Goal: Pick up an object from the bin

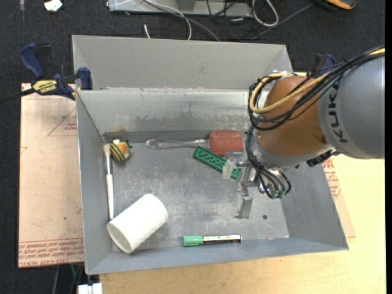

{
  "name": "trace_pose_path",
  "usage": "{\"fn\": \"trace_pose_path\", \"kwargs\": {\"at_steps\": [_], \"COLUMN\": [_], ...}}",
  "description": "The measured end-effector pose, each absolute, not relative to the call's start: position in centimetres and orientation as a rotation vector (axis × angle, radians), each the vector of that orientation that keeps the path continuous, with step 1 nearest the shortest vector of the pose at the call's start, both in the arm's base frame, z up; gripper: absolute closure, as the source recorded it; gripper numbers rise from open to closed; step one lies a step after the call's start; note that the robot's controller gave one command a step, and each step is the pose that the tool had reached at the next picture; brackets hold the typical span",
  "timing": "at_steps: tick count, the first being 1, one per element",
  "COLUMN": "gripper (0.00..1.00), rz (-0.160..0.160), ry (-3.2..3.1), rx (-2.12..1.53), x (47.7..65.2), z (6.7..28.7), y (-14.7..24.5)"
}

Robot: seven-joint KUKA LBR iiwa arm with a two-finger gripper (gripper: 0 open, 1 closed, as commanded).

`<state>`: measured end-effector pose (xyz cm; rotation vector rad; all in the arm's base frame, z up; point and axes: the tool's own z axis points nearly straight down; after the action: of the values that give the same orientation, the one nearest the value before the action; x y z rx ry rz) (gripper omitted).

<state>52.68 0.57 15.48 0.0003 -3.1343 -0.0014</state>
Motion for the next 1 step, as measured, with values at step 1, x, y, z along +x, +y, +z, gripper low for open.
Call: {"fn": "trace_pose_path", "kwargs": {"at_steps": [1], "gripper": [0.0], "rz": [-0.002], "ry": [-3.142], "rx": [0.0], "x": [52.88], "z": [15.86], "y": [0.57]}}
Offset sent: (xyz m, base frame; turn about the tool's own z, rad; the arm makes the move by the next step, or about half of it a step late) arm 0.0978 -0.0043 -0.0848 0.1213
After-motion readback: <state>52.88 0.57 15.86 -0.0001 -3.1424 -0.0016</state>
